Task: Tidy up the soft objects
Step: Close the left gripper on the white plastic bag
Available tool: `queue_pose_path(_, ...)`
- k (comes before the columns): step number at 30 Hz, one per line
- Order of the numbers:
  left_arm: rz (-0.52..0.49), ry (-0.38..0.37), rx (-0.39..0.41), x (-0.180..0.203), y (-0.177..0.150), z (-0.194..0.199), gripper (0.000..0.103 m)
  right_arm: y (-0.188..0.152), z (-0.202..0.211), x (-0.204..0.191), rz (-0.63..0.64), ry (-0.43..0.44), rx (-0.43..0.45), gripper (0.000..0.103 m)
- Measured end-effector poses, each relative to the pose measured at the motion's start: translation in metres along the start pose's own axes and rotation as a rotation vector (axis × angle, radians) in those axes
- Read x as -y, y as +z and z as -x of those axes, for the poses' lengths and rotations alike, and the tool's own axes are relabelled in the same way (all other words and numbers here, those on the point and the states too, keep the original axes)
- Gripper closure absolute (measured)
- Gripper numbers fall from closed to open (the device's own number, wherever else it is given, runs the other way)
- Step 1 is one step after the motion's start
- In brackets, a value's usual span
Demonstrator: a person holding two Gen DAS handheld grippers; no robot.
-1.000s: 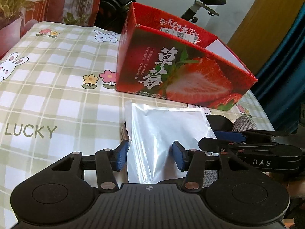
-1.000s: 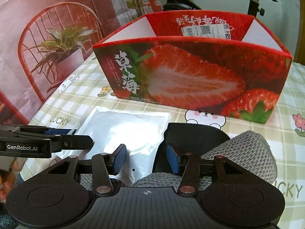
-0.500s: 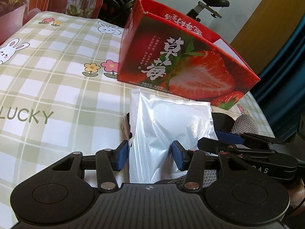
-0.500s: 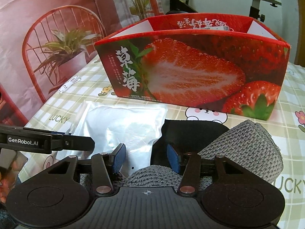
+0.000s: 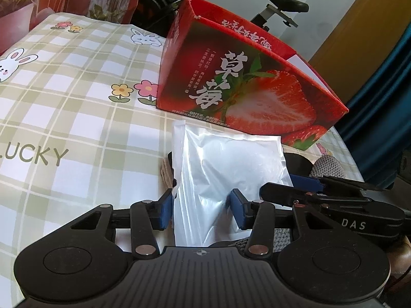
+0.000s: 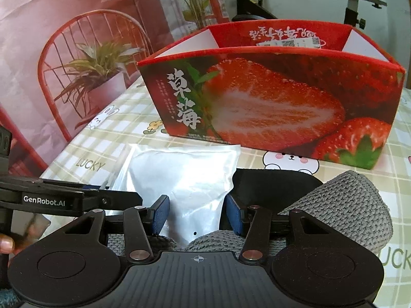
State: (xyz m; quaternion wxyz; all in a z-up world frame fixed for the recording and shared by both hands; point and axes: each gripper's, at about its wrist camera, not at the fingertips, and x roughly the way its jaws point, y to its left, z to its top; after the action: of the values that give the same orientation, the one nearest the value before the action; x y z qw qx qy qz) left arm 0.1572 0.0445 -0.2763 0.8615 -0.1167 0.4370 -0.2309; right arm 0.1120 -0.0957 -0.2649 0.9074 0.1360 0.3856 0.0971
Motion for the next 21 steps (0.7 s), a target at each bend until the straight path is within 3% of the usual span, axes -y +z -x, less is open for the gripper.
queue_pose_path(9, 0.01, -0.005, 0.001, 0.001, -0.001, 0.0, 0.054, 0.005, -0.007, 0.007, -0.063, 0.026, -0.024, 0.055)
queue_pose_path(13, 0.001, -0.005, 0.002, 0.001, 0.0, 0.002, 0.054, 0.007, -0.002, 0.002, -0.064, 0.037, -0.014, 0.063)
queue_pose_path(21, 0.004, -0.006, 0.002, -0.001, 0.0, 0.001, 0.054, 0.008, 0.0, -0.005, -0.049, 0.026, -0.003, 0.063)
